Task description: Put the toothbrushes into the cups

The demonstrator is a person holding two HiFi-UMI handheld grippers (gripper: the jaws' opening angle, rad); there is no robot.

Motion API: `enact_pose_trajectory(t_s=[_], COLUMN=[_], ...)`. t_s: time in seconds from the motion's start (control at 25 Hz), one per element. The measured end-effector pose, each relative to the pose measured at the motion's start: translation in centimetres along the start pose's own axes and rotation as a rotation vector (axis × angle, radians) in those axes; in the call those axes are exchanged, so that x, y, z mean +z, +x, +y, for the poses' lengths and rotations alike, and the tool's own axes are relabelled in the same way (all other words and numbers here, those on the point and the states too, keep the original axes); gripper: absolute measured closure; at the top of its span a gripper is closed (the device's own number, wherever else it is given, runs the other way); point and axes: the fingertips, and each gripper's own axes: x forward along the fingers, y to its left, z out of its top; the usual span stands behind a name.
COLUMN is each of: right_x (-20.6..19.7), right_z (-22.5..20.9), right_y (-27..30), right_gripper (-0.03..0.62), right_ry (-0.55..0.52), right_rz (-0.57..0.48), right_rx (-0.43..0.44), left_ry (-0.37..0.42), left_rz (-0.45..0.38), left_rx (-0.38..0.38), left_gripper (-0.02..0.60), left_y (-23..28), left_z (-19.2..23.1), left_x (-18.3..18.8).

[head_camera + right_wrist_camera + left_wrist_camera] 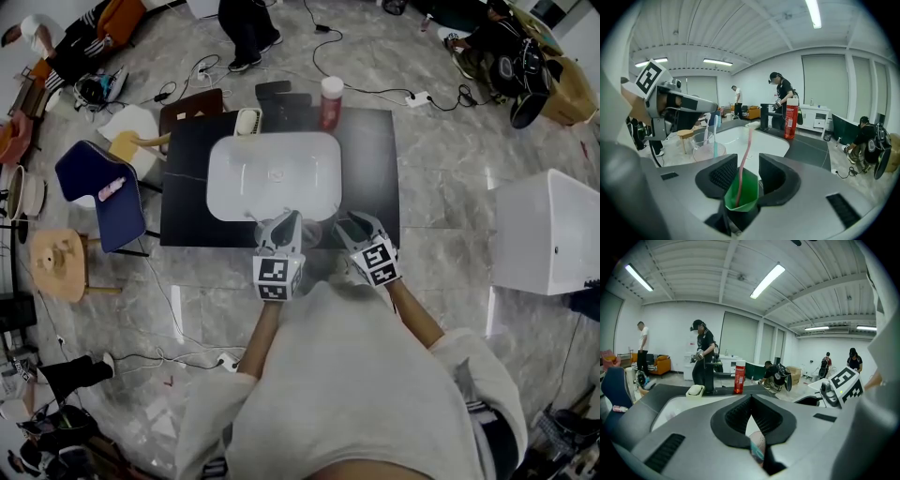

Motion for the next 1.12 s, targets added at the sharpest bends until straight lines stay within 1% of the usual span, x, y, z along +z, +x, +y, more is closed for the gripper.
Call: enact_pose_trajectory(t_s=[0.12,0.24,0.44,0.68,0.76,0.8,0.92,1.12], right_x=[0.7,1.8,4.0,6.7,7.1,7.3,7.7,8.3], right_z=[-0.4,-1.5,-3.7,-6.0,-6.4,-6.6,-7.0,-7.3], right_y=[-0.7,-1.7,-3.6,-5.5,-5.9,-6.0,-6.2,-6.0], right_gripper=[0.433,0.441,0.482,0.527,0.568,0.577,0.582,0.582], right_ry=[0.02,0.041,0.071,0.067,0.063,0.065,0.071,0.042], right_rz=[-0.025,-0.073,-0.145,-0.201,-0.213,-0.217,-0.225,-0.21], right_rx=[-0.018,-0.064,-0.145,-0.225,-0.24,-0.243,-0.249,-0.258], left_ry=[0.001,0.006,0.009,0.01,0.009,0.008,0.009,0.013], left_rz=[0.001,-0.001,-0.011,-0.02,-0.025,-0.028,-0.032,-0.042], left_rx=[-0.001,-0.005,-0.012,-0.016,-0.014,-0.013,-0.011,-0.009], left_gripper=[0.555,0.555,0.555,0.555,0.555,0.555,0.555,0.555], left_y=[0.0,0.1,0.4,0.8,1.0,1.1,1.3,1.5], left_z=[-0.1,0.0,0.0,0.3,0.4,0.5,0.7,0.6], left_x=[0.1,0.1,0.4,1.1,1.2,1.3,1.7,2.3])
